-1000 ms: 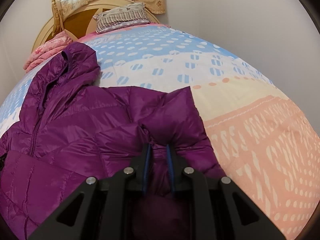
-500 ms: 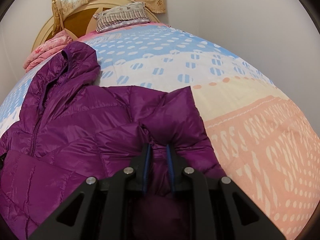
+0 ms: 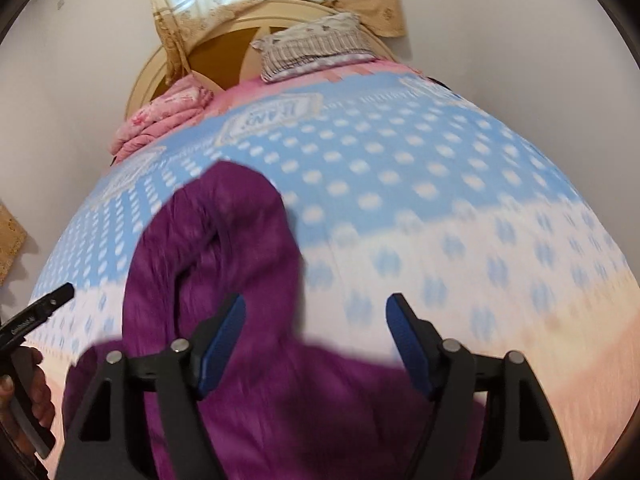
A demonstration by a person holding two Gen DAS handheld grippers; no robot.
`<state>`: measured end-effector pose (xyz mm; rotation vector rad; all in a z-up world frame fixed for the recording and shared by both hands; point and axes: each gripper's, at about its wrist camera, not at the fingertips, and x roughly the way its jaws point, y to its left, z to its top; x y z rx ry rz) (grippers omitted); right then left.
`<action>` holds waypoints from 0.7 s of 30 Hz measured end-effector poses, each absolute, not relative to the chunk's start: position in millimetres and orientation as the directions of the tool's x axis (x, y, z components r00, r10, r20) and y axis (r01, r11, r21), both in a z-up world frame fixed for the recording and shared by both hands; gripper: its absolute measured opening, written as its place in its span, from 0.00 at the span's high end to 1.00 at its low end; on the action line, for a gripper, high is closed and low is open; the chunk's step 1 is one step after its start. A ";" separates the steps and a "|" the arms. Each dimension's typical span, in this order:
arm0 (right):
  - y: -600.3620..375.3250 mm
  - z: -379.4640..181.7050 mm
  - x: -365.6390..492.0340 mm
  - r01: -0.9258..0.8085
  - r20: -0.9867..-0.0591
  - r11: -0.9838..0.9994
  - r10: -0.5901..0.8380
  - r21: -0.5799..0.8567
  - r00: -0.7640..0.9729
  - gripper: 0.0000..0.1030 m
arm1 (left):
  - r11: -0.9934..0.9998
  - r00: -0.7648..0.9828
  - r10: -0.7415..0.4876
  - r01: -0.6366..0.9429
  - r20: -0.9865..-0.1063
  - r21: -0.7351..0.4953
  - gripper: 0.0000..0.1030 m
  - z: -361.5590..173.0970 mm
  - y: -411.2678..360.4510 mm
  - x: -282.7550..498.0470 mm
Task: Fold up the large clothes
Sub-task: 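Grasp the jacket hem with the left gripper while the right gripper grasps the hem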
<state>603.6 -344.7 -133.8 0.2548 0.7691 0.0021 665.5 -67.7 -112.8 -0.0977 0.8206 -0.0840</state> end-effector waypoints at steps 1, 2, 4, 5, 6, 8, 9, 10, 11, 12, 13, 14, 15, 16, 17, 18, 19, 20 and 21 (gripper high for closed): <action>-342.8 -134.4 614.3 0.081 -0.685 0.968 0.106 0.235 0.721 0.27 | 0.993 0.676 -0.100 0.025 -0.730 -0.113 0.03 -115.6 -71.8 679.2; -341.1 -136.2 627.0 0.071 -0.685 0.968 0.116 0.239 0.719 0.26 | 0.993 0.676 -0.104 0.024 -0.730 -0.120 0.03 -118.2 -74.6 688.3; -338.5 -143.3 649.1 0.059 -0.689 0.969 0.126 0.238 0.714 0.26 | 0.991 0.665 -0.123 0.038 -0.737 -0.131 0.03 -126.8 -80.8 707.0; -337.5 -147.7 660.5 0.056 -0.693 0.969 0.130 0.239 0.709 0.26 | 0.992 0.662 -0.118 0.039 -0.740 -0.123 0.03 -130.2 -83.3 714.4; -338.5 -151.0 668.3 0.053 -0.697 0.968 0.137 0.245 0.704 0.26 | 0.993 0.659 -0.113 0.043 -0.743 -0.113 0.03 -135.4 -86.3 721.9; -338.3 -161.1 686.4 0.035 -0.702 0.962 0.171 0.270 0.691 0.26 | 0.995 0.649 -0.099 0.060 -0.754 -0.079 0.03 -148.5 -92.6 735.1; -338.9 -166.3 694.9 0.032 -0.704 0.960 0.182 0.279 0.686 0.26 | 0.996 0.648 -0.094 0.069 -0.756 -0.065 0.03 -154.8 -95.9 741.4; -339.3 -172.9 702.1 0.029 -0.708 0.955 0.197 0.294 0.678 0.26 | 0.995 0.645 -0.100 0.085 -0.758 -0.059 0.04 -160.4 -98.2 746.0; -340.6 -177.7 708.3 0.027 -0.712 0.949 0.217 0.314 0.668 0.26 | 0.994 0.644 -0.103 0.099 -0.758 -0.051 0.11 -164.7 -100.6 748.4; -340.7 -188.4 717.0 0.022 -0.723 0.940 0.247 0.341 0.645 0.26 | 0.991 0.640 -0.120 0.126 -0.759 -0.050 0.33 -170.4 -104.0 751.1; -340.1 -200.1 724.2 0.021 -0.743 0.931 0.277 0.364 0.610 0.30 | 0.984 0.622 -0.155 0.167 -0.767 -0.064 0.47 -175.5 -107.6 753.3; -338.1 -208.6 729.8 0.016 -0.759 0.922 0.309 0.387 0.573 0.39 | 0.976 0.597 -0.189 0.202 -0.780 -0.082 0.75 -181.4 -111.1 755.7; -335.8 -215.8 732.9 0.008 -0.774 0.921 0.321 0.388 0.546 0.69 | 0.967 0.571 -0.221 0.232 -0.791 -0.102 0.93 -186.8 -114.0 756.1; -332.2 -213.6 729.1 -0.005 -0.775 0.942 0.279 0.335 0.567 0.87 | 0.963 0.573 -0.235 0.249 -0.785 -0.106 0.94 -187.3 -115.9 752.7; -330.9 -211.5 725.7 -0.021 -0.772 0.942 0.287 0.335 0.568 0.88 | 0.962 0.597 -0.230 0.257 -0.769 -0.089 0.95 -183.4 -116.3 747.7; -331.5 -207.7 721.9 -0.028 -0.765 0.942 0.288 0.334 0.576 0.91 | 0.961 0.609 -0.234 0.266 -0.758 -0.083 0.98 -179.1 -117.2 743.4; -331.3 -199.9 714.3 -0.034 -0.754 0.948 0.273 0.316 0.598 0.92 | 0.958 0.620 -0.244 0.275 -0.746 -0.085 0.98 -172.3 -115.8 738.6; -332.0 -190.3 706.6 -0.046 -0.738 0.951 0.266 0.305 0.620 0.92 | 0.956 0.632 -0.257 0.277 -0.731 -0.096 0.98 -163.9 -112.5 732.9; -330.5 -180.1 697.4 -0.063 -0.718 0.952 0.268 0.298 0.642 0.92 | 0.953 0.642 -0.274 0.283 -0.716 -0.111 0.98 -155.0 -108.6 726.7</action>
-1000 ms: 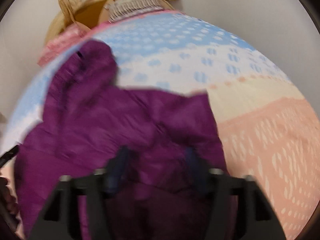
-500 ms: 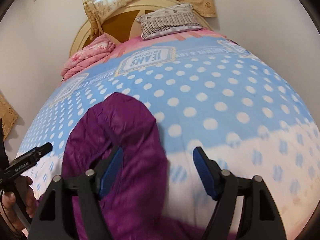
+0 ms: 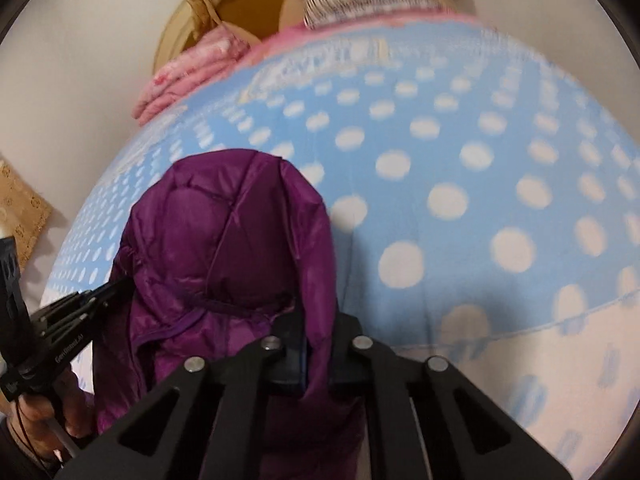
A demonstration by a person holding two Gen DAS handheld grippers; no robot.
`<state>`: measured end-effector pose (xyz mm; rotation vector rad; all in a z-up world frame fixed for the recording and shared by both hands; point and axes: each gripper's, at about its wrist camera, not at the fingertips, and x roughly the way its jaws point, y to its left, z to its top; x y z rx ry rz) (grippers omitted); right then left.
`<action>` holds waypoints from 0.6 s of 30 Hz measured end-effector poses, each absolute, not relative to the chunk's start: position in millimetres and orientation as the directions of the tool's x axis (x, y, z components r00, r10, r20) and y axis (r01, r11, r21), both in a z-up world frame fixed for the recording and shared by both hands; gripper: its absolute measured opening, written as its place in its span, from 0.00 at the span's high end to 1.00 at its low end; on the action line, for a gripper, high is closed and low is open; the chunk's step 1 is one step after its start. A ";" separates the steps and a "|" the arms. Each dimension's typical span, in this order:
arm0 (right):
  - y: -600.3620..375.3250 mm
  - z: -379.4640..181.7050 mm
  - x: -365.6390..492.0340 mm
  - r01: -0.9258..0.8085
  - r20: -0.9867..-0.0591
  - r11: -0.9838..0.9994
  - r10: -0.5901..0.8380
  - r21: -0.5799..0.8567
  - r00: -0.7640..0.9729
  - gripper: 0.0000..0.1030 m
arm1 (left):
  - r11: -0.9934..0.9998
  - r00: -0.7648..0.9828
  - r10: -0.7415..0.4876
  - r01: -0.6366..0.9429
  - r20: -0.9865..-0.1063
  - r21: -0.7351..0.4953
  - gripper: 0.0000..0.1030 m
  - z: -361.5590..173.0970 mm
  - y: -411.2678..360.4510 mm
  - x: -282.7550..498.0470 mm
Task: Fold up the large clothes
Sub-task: 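Grasp the jacket hem with the left gripper while the right gripper grasps the hem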
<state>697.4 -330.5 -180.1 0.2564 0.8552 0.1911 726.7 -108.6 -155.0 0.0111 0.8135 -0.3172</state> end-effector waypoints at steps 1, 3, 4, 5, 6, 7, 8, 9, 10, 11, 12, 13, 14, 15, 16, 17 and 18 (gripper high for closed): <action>-327.6 -167.7 685.0 -0.084 -0.696 0.957 0.261 0.278 0.669 0.92 | 0.947 0.661 -0.295 0.300 -0.690 -0.118 0.98 -142.3 -105.2 716.3; -317.3 -144.7 656.8 -0.129 -0.657 0.970 0.234 0.205 0.717 0.92 | 0.942 0.697 -0.307 0.318 -0.649 -0.105 0.98 -124.2 -100.6 698.6; -311.8 -137.0 644.0 -0.149 -0.640 0.974 0.225 0.171 0.735 0.92 | 0.937 0.713 -0.325 0.334 -0.621 -0.106 0.98 -113.2 -97.6 684.9; -305.1 -127.9 628.2 -0.168 -0.619 0.977 0.212 0.129 0.756 0.92 | 0.935 0.727 -0.332 0.340 -0.601 -0.105 0.98 -106.7 -94.6 674.2; -299.3 -123.6 617.9 -0.181 -0.607 0.978 0.207 0.105 0.767 0.92 | 0.932 0.741 -0.339 0.348 -0.580 -0.100 0.98 -100.5 -92.0 661.9; -293.0 -116.6 598.2 -0.202 -0.587 0.977 0.203 0.069 0.784 0.92 | 0.928 0.751 -0.349 0.362 -0.560 -0.094 0.98 -94.6 -88.5 646.7; -290.2 -114.0 586.1 -0.209 -0.577 0.977 0.199 0.050 0.792 0.92 | 0.925 0.759 -0.356 0.369 -0.546 -0.091 0.98 -91.5 -84.9 638.2; -286.3 -110.8 568.5 -0.218 -0.566 0.975 0.198 0.032 0.800 0.92 | 0.924 0.780 -0.357 0.375 -0.514 -0.071 0.98 -87.5 -80.4 617.9; -285.4 -110.8 559.7 -0.225 -0.558 0.974 0.202 0.027 0.805 0.92 | 0.923 0.795 -0.358 0.380 -0.489 -0.059 0.98 -84.6 -78.0 603.3; -284.7 -110.9 545.0 -0.231 -0.548 0.973 0.198 0.009 0.812 0.92 | 0.918 0.808 -0.371 0.393 -0.458 -0.051 0.98 -82.5 -74.1 584.3; -285.8 -111.0 536.2 -0.234 -0.542 0.972 0.198 0.002 0.817 0.92 | 0.914 0.813 -0.380 0.402 -0.441 -0.045 0.98 -82.4 -72.1 570.2; -287.1 -112.1 522.6 -0.242 -0.541 0.970 0.206 0.005 0.816 0.92 | 0.909 0.812 -0.387 0.415 -0.436 -0.032 0.98 -84.2 -71.5 557.1; -288.4 -114.0 514.7 -0.247 -0.543 0.969 0.213 0.011 0.812 0.92 | 0.903 0.811 -0.394 0.429 -0.432 -0.018 0.98 -86.5 -70.0 544.2; -290.3 -116.0 499.9 -0.251 -0.545 0.968 0.220 0.017 0.809 0.92 | 0.899 0.812 -0.396 0.439 -0.429 0.000 0.98 -90.4 -69.0 530.3; -291.1 -118.0 495.8 -0.253 -0.549 0.967 0.222 0.020 0.806 0.92 | 0.894 0.809 -0.395 0.447 -0.436 0.019 0.98 -95.9 -69.9 517.9; -292.7 -120.5 487.6 -0.256 -0.553 0.966 0.227 0.024 0.802 0.92 | 0.887 0.801 -0.403 0.460 -0.443 0.026 0.98 -100.4 -70.5 506.9; -293.6 -124.1 482.0 -0.261 -0.560 0.965 0.235 0.034 0.795 0.92 | 0.880 0.792 -0.413 0.474 -0.449 0.026 0.98 -105.2 -70.2 496.3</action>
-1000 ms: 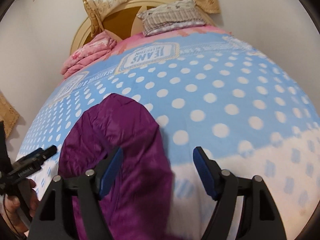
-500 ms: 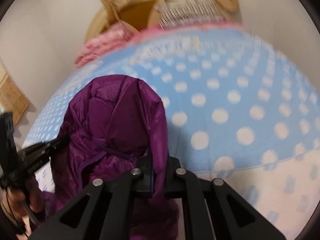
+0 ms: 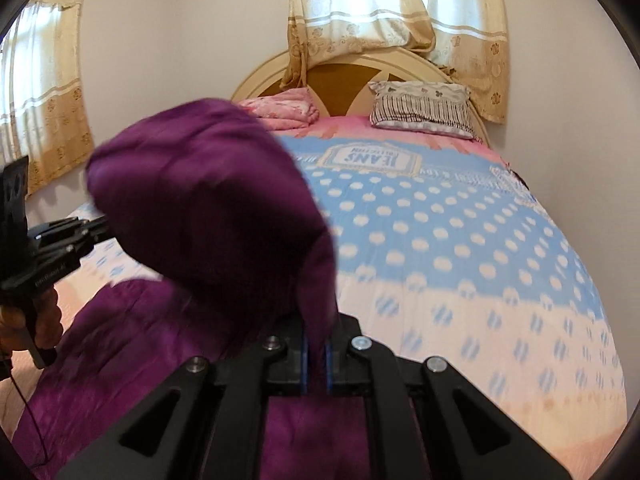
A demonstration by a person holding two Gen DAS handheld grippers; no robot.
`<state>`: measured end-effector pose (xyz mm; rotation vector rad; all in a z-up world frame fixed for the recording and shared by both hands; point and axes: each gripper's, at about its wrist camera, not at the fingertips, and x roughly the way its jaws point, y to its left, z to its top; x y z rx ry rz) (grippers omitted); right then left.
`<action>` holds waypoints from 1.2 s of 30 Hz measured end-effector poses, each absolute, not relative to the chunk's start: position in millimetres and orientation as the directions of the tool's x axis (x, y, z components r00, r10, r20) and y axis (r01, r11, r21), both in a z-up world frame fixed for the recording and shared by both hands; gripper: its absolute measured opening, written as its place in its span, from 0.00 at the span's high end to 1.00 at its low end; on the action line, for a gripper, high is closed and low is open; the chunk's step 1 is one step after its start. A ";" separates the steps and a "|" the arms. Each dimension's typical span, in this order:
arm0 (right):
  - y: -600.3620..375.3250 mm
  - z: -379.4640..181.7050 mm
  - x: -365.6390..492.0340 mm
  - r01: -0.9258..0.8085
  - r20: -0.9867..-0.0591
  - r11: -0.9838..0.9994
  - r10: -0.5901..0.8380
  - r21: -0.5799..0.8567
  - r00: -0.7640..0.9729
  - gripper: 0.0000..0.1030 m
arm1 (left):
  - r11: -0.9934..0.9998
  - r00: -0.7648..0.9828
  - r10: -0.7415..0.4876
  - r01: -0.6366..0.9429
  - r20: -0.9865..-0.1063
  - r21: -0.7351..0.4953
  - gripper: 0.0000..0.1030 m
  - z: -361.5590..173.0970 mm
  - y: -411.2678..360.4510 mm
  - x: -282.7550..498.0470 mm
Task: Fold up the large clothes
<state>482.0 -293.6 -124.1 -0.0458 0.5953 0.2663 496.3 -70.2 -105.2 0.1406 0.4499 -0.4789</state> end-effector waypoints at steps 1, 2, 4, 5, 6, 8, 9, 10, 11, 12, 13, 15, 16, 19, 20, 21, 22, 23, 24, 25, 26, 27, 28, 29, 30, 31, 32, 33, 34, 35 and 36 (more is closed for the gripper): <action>-294.1 -128.0 472.8 -0.267 -0.571 0.963 0.243 0.044 0.784 0.92 | 0.876 0.786 -0.412 0.481 -0.460 0.038 0.98 -111.3 -70.8 485.3; -294.2 -132.3 468.4 -0.270 -0.585 0.962 0.244 0.044 0.773 0.92 | 0.869 0.777 -0.412 0.492 -0.475 0.051 0.98 -117.1 -72.0 476.0; -290.4 -145.6 455.8 -0.279 -0.625 0.960 0.232 0.023 0.746 0.92 | 0.864 0.761 -0.406 0.499 -0.506 0.058 0.98 -132.1 -73.0 463.6; -288.2 -152.5 450.7 -0.281 -0.642 0.960 0.213 -0.004 0.737 0.92 | 0.864 0.751 -0.393 0.499 -0.530 0.067 0.98 -139.9 -74.9 460.6; -289.1 -157.9 449.3 -0.281 -0.661 0.960 0.199 -0.019 0.724 0.92 | 0.865 0.740 -0.372 0.495 -0.560 0.080 0.98 -148.7 -76.5 457.4; -291.2 -169.8 448.3 -0.290 -0.718 0.957 0.182 -0.028 0.671 0.92 | 0.867 0.723 -0.348 0.490 -0.597 0.088 0.98 -156.3 -73.6 450.4; -292.9 -170.8 443.2 -0.289 -0.722 0.956 0.170 -0.044 0.671 0.92 | 0.866 0.705 -0.343 0.493 -0.621 0.082 0.97 -157.4 -71.3 448.8; -296.8 -170.6 441.5 -0.291 -0.731 0.956 0.175 -0.034 0.660 0.88 | 0.868 0.689 -0.340 0.492 -0.640 0.069 0.97 -156.8 -67.4 445.1; -301.9 -170.0 438.6 -0.289 -0.745 0.957 0.184 -0.013 0.642 0.85 | 0.871 0.684 -0.333 0.486 -0.648 0.065 0.97 -153.7 -62.3 441.8; -306.1 -168.4 433.5 -0.286 -0.752 0.958 0.186 -0.004 0.632 0.72 | 0.872 0.690 -0.333 0.485 -0.642 0.069 0.97 -150.1 -57.1 437.2; -310.5 -163.4 424.8 -0.284 -0.752 0.959 0.186 -0.001 0.632 0.57 | 0.873 0.701 -0.338 0.483 -0.628 0.069 0.97 -143.2 -50.1 433.4; -317.1 -153.9 414.1 -0.281 -0.744 0.960 0.191 0.004 0.641 0.47 | 0.886 0.732 -0.323 0.457 -0.601 0.081 0.95 -131.5 -40.8 424.3; -320.7 -147.4 410.0 -0.266 -0.737 0.964 0.180 0.000 0.652 0.47 | 0.894 0.751 -0.303 0.437 -0.587 0.097 0.91 -125.7 -38.6 425.3; -324.5 -125.9 411.1 -0.196 -0.702 0.978 0.185 0.066 0.687 0.47 | 0.933 0.811 -0.253 0.348 -0.527 0.088 0.17 -105.8 -42.3 436.9; -323.0 -120.8 414.9 -0.166 -0.686 0.981 0.186 0.096 0.703 0.47 | 0.954 0.847 -0.233 0.294 -0.479 0.056 0.07 -97.3 -44.2 438.4; -319.6 -115.5 421.2 -0.137 -0.675 0.983 0.186 0.127 0.714 0.47 | 0.960 0.858 -0.239 0.279 -0.455 0.022 0.06 -93.4 -46.4 440.5; -313.3 -110.4 429.4 -0.114 -0.660 0.980 0.193 0.161 0.726 0.47 | 0.960 0.853 -0.261 0.280 -0.452 -0.025 0.06 -89.9 -53.8 447.3; -306.7 -107.1 435.5 -0.107 -0.640 0.976 0.206 0.190 0.740 0.47 | 0.960 0.841 -0.264 0.275 -0.473 -0.046 0.06 -89.3 -63.3 454.0; -295.7 -104.8 442.5 -0.110 -0.615 0.973 0.215 0.204 0.759 0.47 | 0.966 0.831 -0.244 0.256 -0.500 -0.045 0.06 -91.4 -73.8 460.8; -288.5 -105.5 444.5 -0.115 -0.604 0.973 0.215 0.201 0.767 0.47 | 0.973 0.824 -0.203 0.231 -0.529 -0.014 0.06 -98.5 -87.9 467.5; -277.6 -109.6 444.9 -0.122 -0.602 0.976 0.209 0.182 0.771 0.47 | 0.978 0.820 -0.154 0.206 -0.551 0.033 0.06 -107.5 -100.1 471.6; -268.4 -115.0 449.0 -0.126 -0.605 0.979 0.199 0.161 0.771 0.51 | 0.978 0.817 -0.137 0.201 -0.560 0.055 0.06 -115.1 -106.8 472.2; -259.0 -128.4 455.2 -0.126 -0.620 0.978 0.201 0.164 0.758 0.58 | 0.975 0.810 -0.119 0.205 -0.574 0.087 0.06 -127.4 -114.3 472.4; -257.4 -137.9 456.8 -0.130 -0.637 0.976 0.212 0.174 0.741 0.61 | 0.972 0.801 -0.088 0.199 -0.593 0.126 0.06 -141.0 -121.4 471.7; -254.3 -149.8 459.0 -0.128 -0.657 0.975 0.216 0.180 0.722 0.67 | 0.968 0.788 -0.078 0.206 -0.611 0.142 0.06 -154.2 -125.6 468.9; -251.9 -162.0 459.4 -0.121 -0.673 0.978 0.207 0.172 0.711 0.68 | 0.966 0.778 -0.070 0.209 -0.625 0.151 0.06 -163.2 -127.6 467.0; -249.9 -173.8 458.1 -0.122 -0.686 0.980 0.195 0.155 0.701 0.69 | 0.965 0.767 -0.061 0.209 -0.639 0.160 0.06 -172.1 -128.6 465.7; -248.4 -182.0 455.5 -0.123 -0.695 0.982 0.190 0.145 0.693 0.69 | 0.963 0.756 -0.062 0.217 -0.651 0.160 0.06 -181.2 -129.4 463.5; -248.7 -191.3 454.0 -0.122 -0.705 0.983 0.184 0.139 0.685 0.69 | 0.962 0.752 -0.062 0.219 -0.656 0.161 0.06 -184.5 -130.2 462.2; -250.8 -198.4 452.2 -0.117 -0.711 0.984 0.180 0.137 0.679 0.70 | 0.961 0.748 -0.059 0.221 -0.662 0.164 0.06 -187.4 -131.9 462.2; -252.2 -203.3 450.7 -0.114 -0.714 0.984 0.179 0.138 0.677 0.70 | 0.959 0.741 -0.058 0.227 -0.669 0.168 0.06 -190.5 -133.3 462.3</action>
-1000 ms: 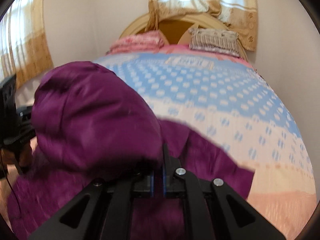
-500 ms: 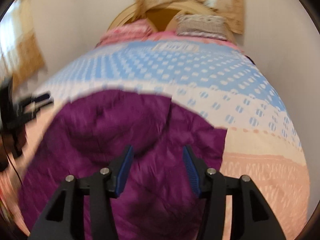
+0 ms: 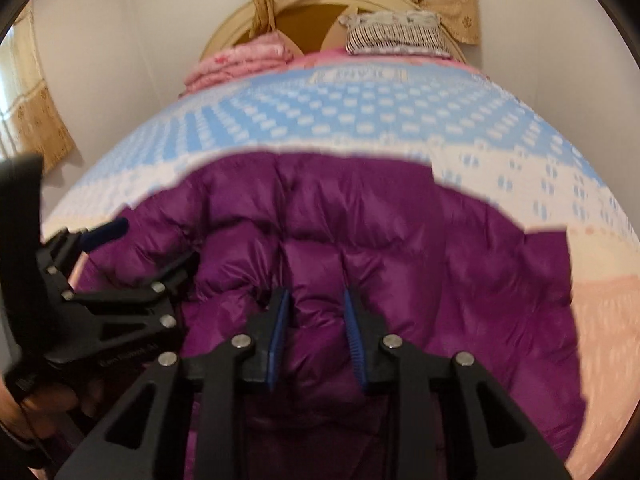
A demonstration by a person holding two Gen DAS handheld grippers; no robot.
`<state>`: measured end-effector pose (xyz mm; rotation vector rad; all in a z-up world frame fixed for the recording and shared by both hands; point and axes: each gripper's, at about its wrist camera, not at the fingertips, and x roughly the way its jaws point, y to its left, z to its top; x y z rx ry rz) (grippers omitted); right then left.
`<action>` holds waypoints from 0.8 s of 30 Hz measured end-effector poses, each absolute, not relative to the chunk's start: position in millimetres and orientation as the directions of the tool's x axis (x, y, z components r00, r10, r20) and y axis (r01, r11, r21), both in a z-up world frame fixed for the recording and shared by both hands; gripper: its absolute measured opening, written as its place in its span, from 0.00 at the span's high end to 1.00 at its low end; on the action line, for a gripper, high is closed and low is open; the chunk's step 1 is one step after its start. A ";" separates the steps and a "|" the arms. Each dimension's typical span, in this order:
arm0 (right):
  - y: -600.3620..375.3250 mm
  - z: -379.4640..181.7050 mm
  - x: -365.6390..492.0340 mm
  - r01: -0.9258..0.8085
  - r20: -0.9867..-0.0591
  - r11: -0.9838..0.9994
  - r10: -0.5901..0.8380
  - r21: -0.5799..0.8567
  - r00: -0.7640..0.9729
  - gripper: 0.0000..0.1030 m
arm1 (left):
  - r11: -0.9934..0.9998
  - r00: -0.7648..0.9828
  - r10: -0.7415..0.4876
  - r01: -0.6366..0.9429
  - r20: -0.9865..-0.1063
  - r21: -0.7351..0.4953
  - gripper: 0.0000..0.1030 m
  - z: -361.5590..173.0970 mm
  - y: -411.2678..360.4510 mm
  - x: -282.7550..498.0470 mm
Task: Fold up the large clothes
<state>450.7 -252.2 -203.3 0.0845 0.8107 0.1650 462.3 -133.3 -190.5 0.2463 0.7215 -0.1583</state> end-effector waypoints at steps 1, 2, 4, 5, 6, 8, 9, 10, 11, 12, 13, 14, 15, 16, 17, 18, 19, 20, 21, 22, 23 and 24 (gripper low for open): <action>-254.3 -206.3 449.2 -0.112 -0.713 0.984 0.178 0.139 0.678 0.72 | 0.958 0.737 -0.059 0.231 -0.674 0.169 0.06 -192.4 -134.2 463.0; -256.1 -207.9 448.3 -0.112 -0.713 0.984 0.176 0.137 0.679 0.72 | 0.956 0.733 -0.057 0.235 -0.678 0.173 0.06 -194.8 -136.9 463.8; -256.3 -209.8 447.7 -0.112 -0.715 0.985 0.171 0.130 0.678 0.72 | 0.953 0.724 -0.044 0.239 -0.689 0.189 0.06 -200.2 -140.4 464.5; -254.1 -209.3 443.8 -0.112 -0.717 0.986 0.168 0.125 0.677 0.72 | 0.952 0.722 -0.041 0.238 -0.691 0.192 0.06 -200.2 -140.9 464.6; -252.8 -211.1 443.3 -0.111 -0.719 0.986 0.164 0.121 0.675 0.72 | 0.952 0.719 -0.038 0.238 -0.694 0.195 0.06 -201.8 -142.4 465.9; -251.4 -213.3 443.9 -0.109 -0.723 0.987 0.158 0.114 0.672 0.72 | 0.951 0.713 -0.034 0.238 -0.701 0.196 0.06 -203.6 -143.3 466.4; -251.1 -214.6 444.9 -0.109 -0.724 0.988 0.156 0.112 0.672 0.72 | 0.951 0.709 -0.032 0.239 -0.704 0.197 0.06 -205.2 -143.6 467.0; -251.0 -215.3 444.3 -0.109 -0.724 0.988 0.154 0.109 0.672 0.72 | 0.951 0.706 -0.031 0.239 -0.707 0.197 0.06 -206.2 -144.3 467.1; -251.1 -216.2 445.1 -0.109 -0.724 0.988 0.152 0.106 0.672 0.72 | 0.951 0.704 -0.027 0.238 -0.710 0.199 0.06 -207.3 -145.4 467.1; -250.8 -216.5 445.4 -0.109 -0.725 0.989 0.151 0.104 0.672 0.72 | 0.949 0.701 -0.022 0.239 -0.712 0.206 0.06 -208.3 -146.9 467.1; -250.6 -216.3 444.5 -0.108 -0.725 0.989 0.149 0.102 0.672 0.72 | 0.948 0.699 -0.020 0.240 -0.714 0.209 0.06 -208.6 -147.3 467.8; -250.3 -216.4 443.8 -0.109 -0.726 0.989 0.147 0.099 0.672 0.72 | 0.948 0.698 -0.018 0.240 -0.716 0.210 0.06 -208.8 -147.0 469.0; -250.2 -216.4 443.6 -0.108 -0.726 0.989 0.144 0.096 0.672 0.72 | 0.948 0.697 -0.018 0.240 -0.717 0.210 0.06 -208.8 -146.9 469.2; -249.8 -216.8 444.2 -0.108 -0.727 0.990 0.142 0.094 0.672 0.72 | 0.948 0.695 -0.018 0.241 -0.718 0.209 0.06 -208.7 -147.4 469.7; -249.5 -216.9 444.0 -0.108 -0.727 0.990 0.140 0.090 0.672 0.72 | 0.948 0.694 -0.020 0.241 -0.720 0.207 0.06 -209.1 -147.5 470.1; -249.2 -217.0 444.1 -0.108 -0.727 0.990 0.138 0.088 0.673 0.72 | 0.948 0.692 -0.020 0.241 -0.721 0.205 0.06 -209.3 -147.6 470.5; -249.3 -217.3 444.2 -0.108 -0.727 0.990 0.137 0.087 0.673 0.72 | 0.949 0.691 -0.021 0.242 -0.722 0.204 0.06 -209.4 -147.5 470.8; -249.3 -217.2 444.3 -0.108 -0.727 0.990 0.136 0.086 0.673 0.72 | 0.949 0.691 -0.020 0.241 -0.723 0.204 0.06 -209.6 -147.5 470.9; -248.6 -217.4 444.2 -0.106 -0.728 0.991 0.132 0.082 0.673 0.72 | 0.949 0.691 -0.018 0.240 -0.723 0.206 0.06 -209.6 -148.1 471.5; -248.1 -217.5 444.0 -0.106 -0.728 0.991 0.128 0.077 0.674 0.72 | 0.949 0.691 -0.018 0.240 -0.722 0.206 0.06 -209.4 -148.2 472.1; -247.4 -217.5 443.8 -0.105 -0.728 0.992 0.124 0.072 0.674 0.72 | 0.949 0.691 -0.017 0.240 -0.722 0.207 0.06 -209.2 -148.3 472.4; -246.1 -217.5 443.7 -0.104 -0.728 0.992 0.118 0.065 0.675 0.72 | 0.949 0.691 -0.017 0.240 -0.722 0.207 0.06 -209.2 -148.3 472.7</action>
